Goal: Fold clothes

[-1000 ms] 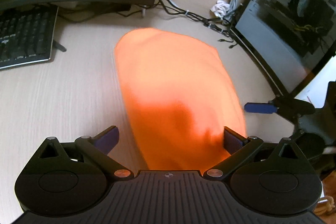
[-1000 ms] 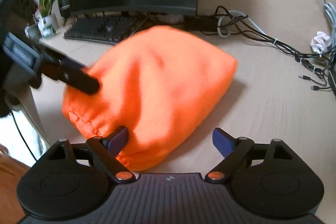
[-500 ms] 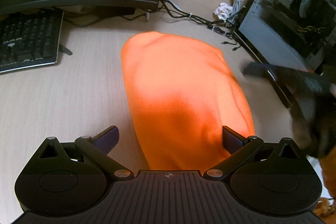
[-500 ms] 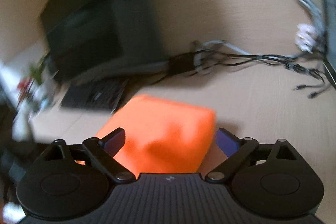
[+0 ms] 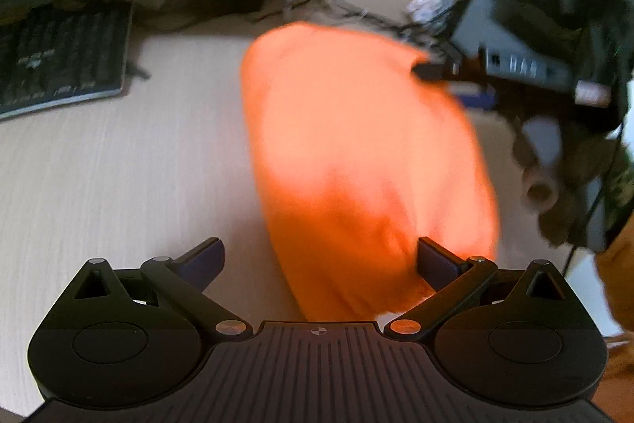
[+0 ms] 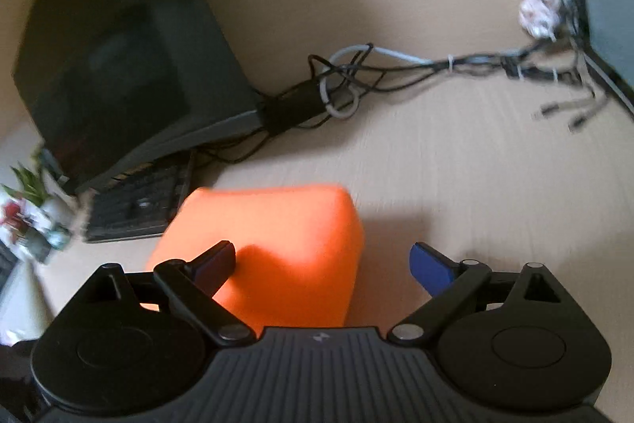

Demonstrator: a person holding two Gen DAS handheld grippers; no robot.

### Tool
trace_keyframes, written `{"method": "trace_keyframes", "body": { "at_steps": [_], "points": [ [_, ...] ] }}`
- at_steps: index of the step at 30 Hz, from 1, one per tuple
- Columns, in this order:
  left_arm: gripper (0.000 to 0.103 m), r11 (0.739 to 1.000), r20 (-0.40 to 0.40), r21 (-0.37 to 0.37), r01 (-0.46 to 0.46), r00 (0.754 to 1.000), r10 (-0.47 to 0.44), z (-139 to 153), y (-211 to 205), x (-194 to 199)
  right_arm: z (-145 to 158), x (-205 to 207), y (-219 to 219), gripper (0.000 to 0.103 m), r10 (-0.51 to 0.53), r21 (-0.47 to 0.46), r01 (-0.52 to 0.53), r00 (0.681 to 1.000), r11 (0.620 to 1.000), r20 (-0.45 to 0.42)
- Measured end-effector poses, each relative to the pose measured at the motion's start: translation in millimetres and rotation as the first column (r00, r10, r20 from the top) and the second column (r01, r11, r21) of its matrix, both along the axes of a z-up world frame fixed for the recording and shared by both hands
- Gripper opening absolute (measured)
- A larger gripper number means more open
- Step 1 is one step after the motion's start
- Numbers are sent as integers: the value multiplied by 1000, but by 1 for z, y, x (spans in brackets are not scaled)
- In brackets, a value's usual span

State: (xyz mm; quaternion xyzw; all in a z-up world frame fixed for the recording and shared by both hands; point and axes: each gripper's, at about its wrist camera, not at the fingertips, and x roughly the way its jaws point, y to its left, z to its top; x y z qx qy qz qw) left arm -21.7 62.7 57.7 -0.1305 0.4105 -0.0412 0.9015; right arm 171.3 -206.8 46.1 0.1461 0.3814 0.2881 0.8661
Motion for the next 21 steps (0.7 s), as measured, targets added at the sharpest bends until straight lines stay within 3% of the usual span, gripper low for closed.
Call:
{"method": "trace_keyframes", "body": {
  "at_steps": [5, 7, 8, 9, 12, 15, 18, 21],
  "points": [
    [103, 989, -5, -26, 147, 989, -147, 0, -18, -10, -20, -43, -27, 97, 112, 145, -92, 984, 985, -139],
    [103, 986, -13, -34, 166, 986, -166, -6, -25, -6, -25, -55, -25, 82, 171, 202, -135, 971, 970, -168],
    [103, 985, -7, -42, 170, 985, -170, -7, -27, -3, -23, -59, -20, 59, 195, 229, -156, 967, 961, -162],
    [103, 983, 6, -52, 178, 984, -178, -5, -29, -1, -13, -60, -17, 54, 206, 252, -169, 970, 953, -127],
    [103, 975, 63, -49, 217, 975, -214, 9, -30, 1, 18, -65, -14, 54, 219, 307, -204, 976, 930, -14],
    [103, 976, 48, 40, 216, 975, -218, 8, -33, -1, 29, -65, -20, 53, 193, 254, -193, 981, 948, 25],
    [103, 980, -31, 142, 140, 990, -137, -9, -30, 3, 1, -57, -20, 53, 133, 168, -117, 987, 979, -86],
    [103, 982, -69, 179, 67, 996, -55, -18, -18, 2, -22, -58, -18, 53, 94, 88, -80, 982, 993, -166]
  ]
}}
